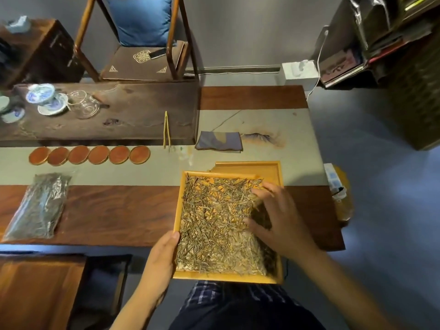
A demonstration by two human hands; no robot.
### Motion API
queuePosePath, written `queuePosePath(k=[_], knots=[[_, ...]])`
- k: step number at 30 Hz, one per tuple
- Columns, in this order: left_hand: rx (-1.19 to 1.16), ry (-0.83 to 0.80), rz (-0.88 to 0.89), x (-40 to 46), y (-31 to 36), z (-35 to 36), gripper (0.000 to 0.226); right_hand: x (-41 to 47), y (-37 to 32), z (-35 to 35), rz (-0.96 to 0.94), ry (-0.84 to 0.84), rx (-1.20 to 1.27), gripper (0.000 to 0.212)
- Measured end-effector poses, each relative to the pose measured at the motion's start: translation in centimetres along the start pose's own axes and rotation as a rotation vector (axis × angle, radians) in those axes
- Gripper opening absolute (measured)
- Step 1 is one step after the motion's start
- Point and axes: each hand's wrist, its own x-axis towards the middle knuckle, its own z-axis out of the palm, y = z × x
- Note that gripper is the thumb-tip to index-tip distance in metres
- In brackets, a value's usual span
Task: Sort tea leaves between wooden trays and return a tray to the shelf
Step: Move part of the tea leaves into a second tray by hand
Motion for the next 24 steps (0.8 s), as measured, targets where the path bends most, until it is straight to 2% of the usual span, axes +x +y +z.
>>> queuePosePath(k=[4,8,24], knots=[[-0.040,0.005,-0.051,0.2,-0.3,0.0,0.031,1.1,-1.7,2.8,-0.265,-0.188,-0.133,0.068],[-0.065,-0.003,-0.069,0.8,-0.5,-0.4,0.032,1.8,-2.8,5.3,-0.359,-0.259,-0.136,0.066],[-0.012,-0.033,-0.067,2.8,-0.8,0.1,0.030,4.0,1.6,6.5,-0.137,-0.273,-0.196,0.045]])
